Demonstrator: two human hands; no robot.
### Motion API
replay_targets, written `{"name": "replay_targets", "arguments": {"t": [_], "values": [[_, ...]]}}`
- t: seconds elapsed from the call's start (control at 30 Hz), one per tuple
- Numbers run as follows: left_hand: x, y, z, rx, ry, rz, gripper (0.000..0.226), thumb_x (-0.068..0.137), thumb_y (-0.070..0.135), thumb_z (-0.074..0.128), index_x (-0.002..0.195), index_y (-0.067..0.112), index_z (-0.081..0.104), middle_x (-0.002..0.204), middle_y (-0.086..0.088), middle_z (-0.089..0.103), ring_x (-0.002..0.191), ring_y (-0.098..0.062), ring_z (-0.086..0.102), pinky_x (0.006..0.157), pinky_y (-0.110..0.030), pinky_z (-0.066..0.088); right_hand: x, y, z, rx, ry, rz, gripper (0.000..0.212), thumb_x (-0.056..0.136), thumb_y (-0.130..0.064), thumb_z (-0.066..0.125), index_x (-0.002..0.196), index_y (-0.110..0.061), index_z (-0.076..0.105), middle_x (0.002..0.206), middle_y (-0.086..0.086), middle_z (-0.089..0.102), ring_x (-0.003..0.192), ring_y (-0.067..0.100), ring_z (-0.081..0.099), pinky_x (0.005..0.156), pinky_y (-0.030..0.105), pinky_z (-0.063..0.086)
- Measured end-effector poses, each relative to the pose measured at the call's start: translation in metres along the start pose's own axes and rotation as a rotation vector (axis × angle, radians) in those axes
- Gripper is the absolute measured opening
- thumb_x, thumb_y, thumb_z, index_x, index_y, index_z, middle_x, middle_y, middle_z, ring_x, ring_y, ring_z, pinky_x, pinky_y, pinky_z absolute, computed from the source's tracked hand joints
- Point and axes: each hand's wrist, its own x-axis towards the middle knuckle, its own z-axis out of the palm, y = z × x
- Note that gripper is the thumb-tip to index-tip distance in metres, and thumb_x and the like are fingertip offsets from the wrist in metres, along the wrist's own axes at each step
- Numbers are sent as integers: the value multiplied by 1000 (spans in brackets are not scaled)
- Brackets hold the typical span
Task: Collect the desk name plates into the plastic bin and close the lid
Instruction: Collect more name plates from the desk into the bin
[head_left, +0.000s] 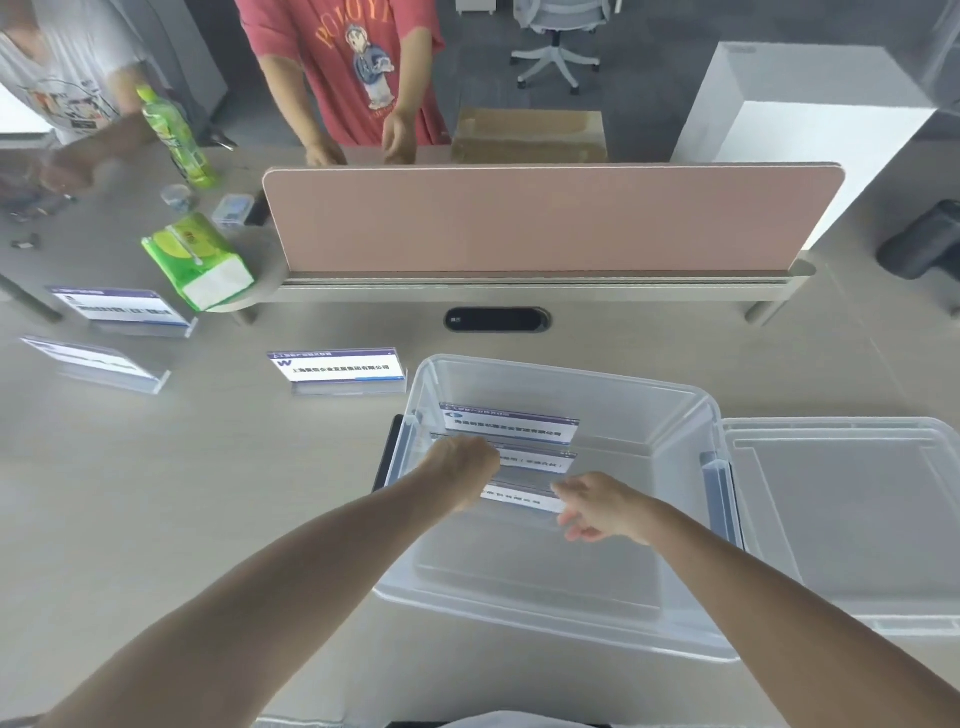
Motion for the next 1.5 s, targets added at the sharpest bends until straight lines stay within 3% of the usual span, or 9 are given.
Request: {"name": "replay_targets", "arguments": {"t": [0.13, 0.43, 0.5, 0.67, 0.9, 1.03, 1.17, 1.3, 1.5], "values": [[3, -5, 0, -16, 49, -16, 26, 86, -7, 52, 101, 8, 67, 97, -10, 68, 89, -28, 66, 68, -34, 50, 7, -3, -1, 66, 119, -27, 43, 100, -36, 42, 129, -7, 56, 104, 11, 69, 90, 26, 73, 81, 33, 57], [2, 1, -2, -41, 0, -22, 27, 87, -6, 50, 104, 9, 65, 102, -11, 67, 97, -30, 65, 80, -38, 56, 1, 2, -1, 27, 90, -54, 33, 96, -36, 40, 110, -14, 60, 108, 9, 68, 86, 23, 74, 89, 38, 57], [2, -1, -6, -46, -46, 3, 21, 90, 5, 54, 107, 10, 65, 106, -10, 66, 102, -29, 63, 81, -38, 55, -1, -1, -4, -50, 81, -46, 39, 95, -37, 40, 114, -11, 60, 106, 8, 68, 80, 20, 74, 86, 36, 57], [-7, -20, -29, -322, -98, 25, 39, 91, 40, 57, 126, 22, 62, 127, -1, 63, 118, -23, 58, 95, -37, 50, -12, -20, -21, -356, 166, -167, 26, 97, -30, 43, 84, -16, 61, 82, 9, 68, 79, 28, 70, 68, 29, 52], [-44, -36, -75, -540, -115, -58, 32, 81, 54, 59, 94, 28, 71, 89, 11, 71, 83, -13, 67, 71, -28, 52, -44, -63, -48, -472, 259, -319, 27, 86, -25, 43, 62, -12, 43, 64, 9, 54, 54, 21, 45, 54, 29, 32], [-60, -48, -90, -533, -50, -123, 28, 82, 53, 63, 88, 26, 70, 89, 8, 68, 86, -15, 64, 66, -27, 44, -59, -94, -54, -485, 282, -465, 33, 87, -34, 46, 62, -12, 43, 63, 4, 54, 56, 21, 41, 54, 31, 33], [-74, -56, -97, -464, 13, -208, 32, 82, 55, 65, 75, 23, 62, 78, 6, 60, 81, -18, 58, 57, -27, 37, -62, -114, -51, -472, 268, -643, 32, 93, -31, 45, 86, -11, 69, 86, 2, 74, 71, 19, 66, 65, 30, 51], [-90, -66, -99, -462, 69, -302, 32, 86, 55, 61, 75, 26, 57, 75, 11, 50, 79, -18, 54, 59, -28, 36, -59, -124, -43, -407, 238, -768, 28, 98, -33, 46, 105, -20, 71, 103, -7, 72, 89, 10, 67, 73, 22, 49], [-102, -104, -85, -477, 187, -445, 27, 89, 46, 60, 71, 27, 50, 90, -1, 60, 85, -22, 56, 60, -28, 37, -44, -156, -29, -430, 227, -833, 28, 98, -30, 46, 104, -18, 71, 104, -4, 73, 95, 13, 67, 75, 25, 46]]}}
